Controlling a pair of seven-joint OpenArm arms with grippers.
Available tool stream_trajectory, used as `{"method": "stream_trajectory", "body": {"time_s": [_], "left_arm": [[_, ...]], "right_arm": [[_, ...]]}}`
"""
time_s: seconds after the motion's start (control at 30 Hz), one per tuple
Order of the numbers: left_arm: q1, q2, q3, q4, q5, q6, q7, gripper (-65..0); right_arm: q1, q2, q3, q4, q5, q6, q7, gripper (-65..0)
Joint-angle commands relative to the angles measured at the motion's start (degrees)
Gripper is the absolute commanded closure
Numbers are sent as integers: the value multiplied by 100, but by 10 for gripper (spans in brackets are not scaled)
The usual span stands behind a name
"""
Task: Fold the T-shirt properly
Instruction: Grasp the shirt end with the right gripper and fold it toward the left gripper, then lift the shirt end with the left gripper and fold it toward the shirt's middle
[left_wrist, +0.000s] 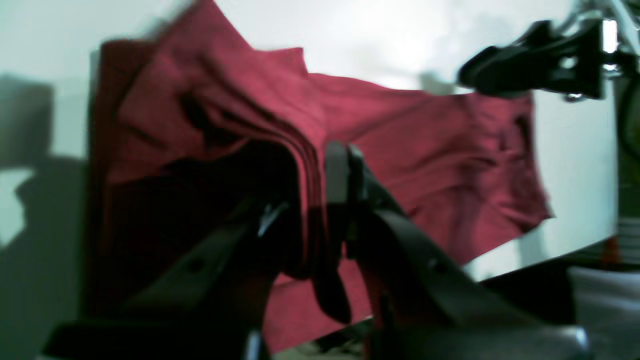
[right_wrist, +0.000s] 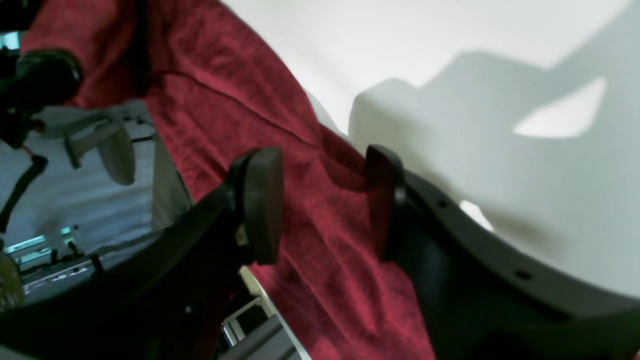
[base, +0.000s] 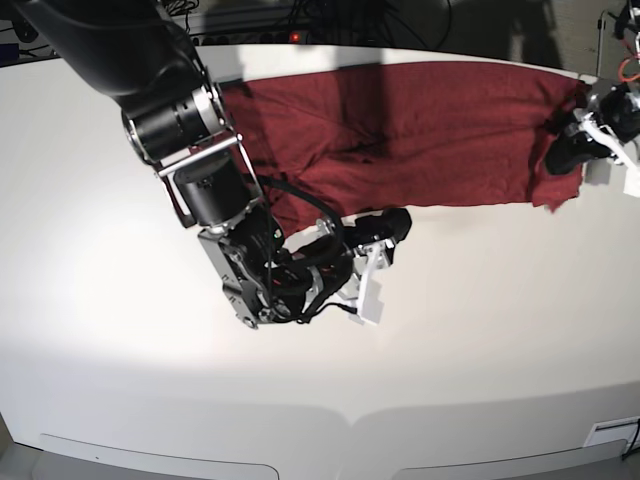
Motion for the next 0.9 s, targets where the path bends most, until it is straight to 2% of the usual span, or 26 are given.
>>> {"method": "stream_trajectory", "body": {"time_s": [0.0,0.27,0.37,0.47,0.67,0.87], "left_arm": [[2,11,-63,140,-125,-44,-125,0],[2,931,-57,160,-146,-48,-221,0],[0,1169,98,160,-142,-50,-363,0],[-2,1233,479,160,-96,-50,-428,0],[-37,1322,1130,162,450,-46,-820,0],[-284,1539,1397,160,990,13,-1086,0]], "right_arm": [[201,-28,17,85,138,30,48,-271],[203,-28,17,85,138,30,50,-271],[203,-28,17,85,138,30,50,-271],[203,-26,17,85,136,30,50,-271],[203,-26,17,85,136,30,48,-271],[203,-26,17,85,136,30,46,-271]]}}
